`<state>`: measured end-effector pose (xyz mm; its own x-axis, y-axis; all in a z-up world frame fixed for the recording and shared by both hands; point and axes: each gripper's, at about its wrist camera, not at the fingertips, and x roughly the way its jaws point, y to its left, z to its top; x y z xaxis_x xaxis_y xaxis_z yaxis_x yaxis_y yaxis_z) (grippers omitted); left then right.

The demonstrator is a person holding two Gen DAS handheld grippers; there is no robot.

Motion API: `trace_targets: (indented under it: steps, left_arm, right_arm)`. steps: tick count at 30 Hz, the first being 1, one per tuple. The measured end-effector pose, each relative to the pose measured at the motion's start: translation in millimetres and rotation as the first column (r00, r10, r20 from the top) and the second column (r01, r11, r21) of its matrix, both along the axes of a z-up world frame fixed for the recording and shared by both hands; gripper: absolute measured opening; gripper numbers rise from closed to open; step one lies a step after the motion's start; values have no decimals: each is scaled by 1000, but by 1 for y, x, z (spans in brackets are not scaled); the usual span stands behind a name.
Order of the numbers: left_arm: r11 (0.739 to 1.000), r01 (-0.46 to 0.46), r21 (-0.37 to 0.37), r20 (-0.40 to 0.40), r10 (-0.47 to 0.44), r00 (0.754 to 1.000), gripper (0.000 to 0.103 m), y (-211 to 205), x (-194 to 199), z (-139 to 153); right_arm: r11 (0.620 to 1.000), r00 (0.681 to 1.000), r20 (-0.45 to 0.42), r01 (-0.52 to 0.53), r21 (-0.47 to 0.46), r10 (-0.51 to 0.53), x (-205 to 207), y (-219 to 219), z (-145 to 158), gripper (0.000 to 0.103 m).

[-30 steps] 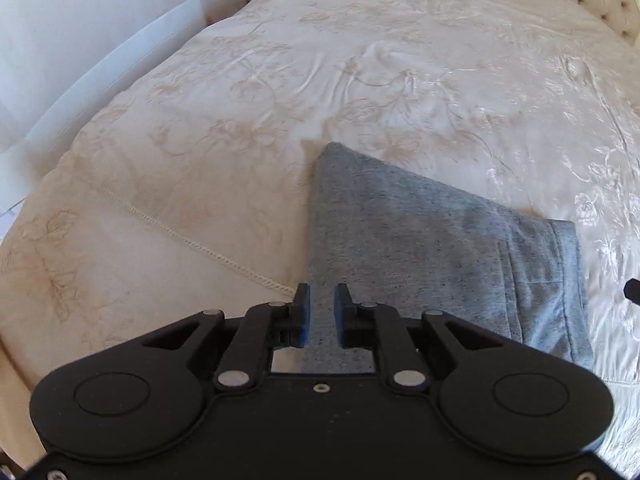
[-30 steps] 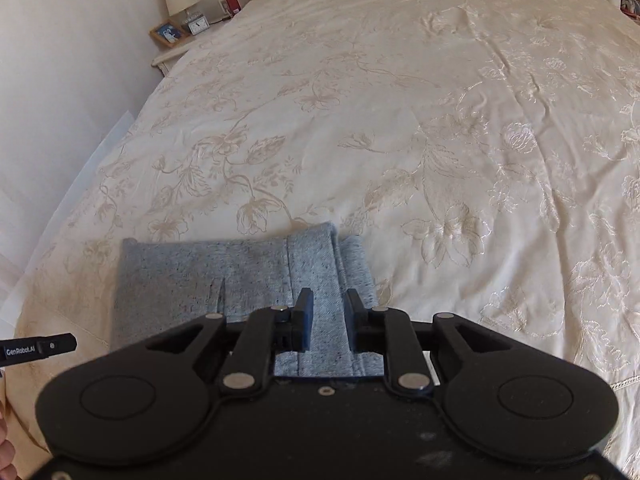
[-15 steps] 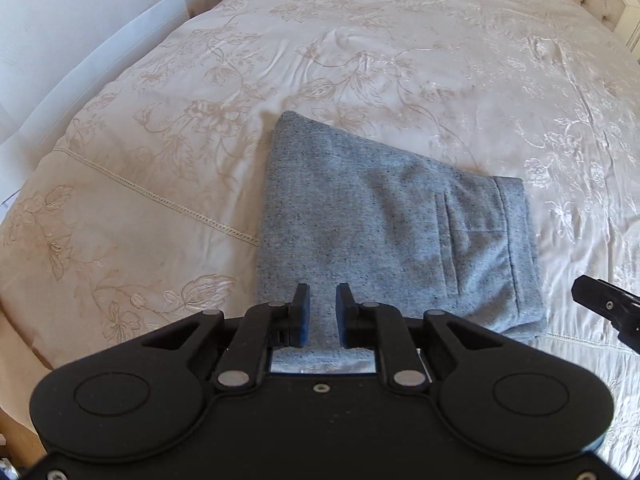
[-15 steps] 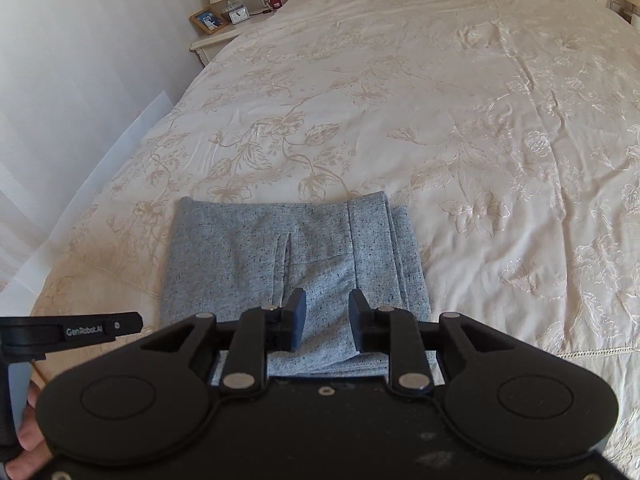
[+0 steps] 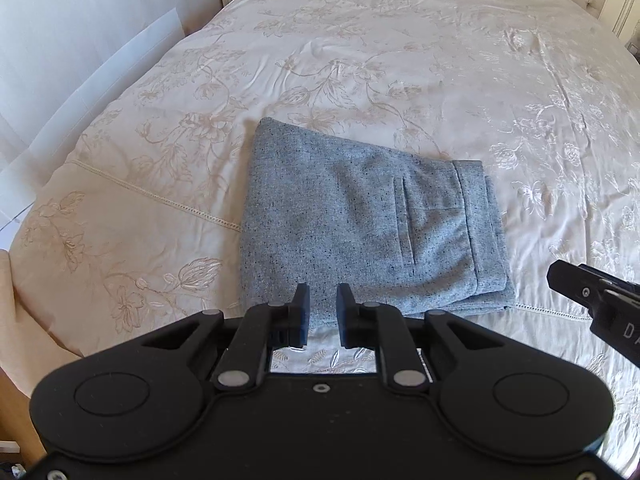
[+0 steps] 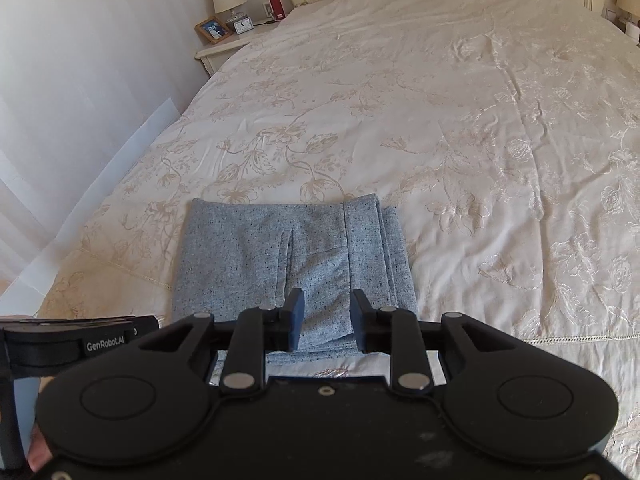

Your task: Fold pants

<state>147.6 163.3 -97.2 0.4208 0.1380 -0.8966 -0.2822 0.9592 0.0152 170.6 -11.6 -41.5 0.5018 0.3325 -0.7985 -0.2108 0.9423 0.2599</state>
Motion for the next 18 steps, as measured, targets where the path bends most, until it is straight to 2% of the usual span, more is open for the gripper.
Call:
trace_targets:
  steps: [18]
  left_arm:
    - [1000, -13, 17, 3, 13, 1000, 23, -17, -12, 14]
  right_arm:
    - [998, 998, 18, -55, -6, 55, -8, -3, 15, 29]
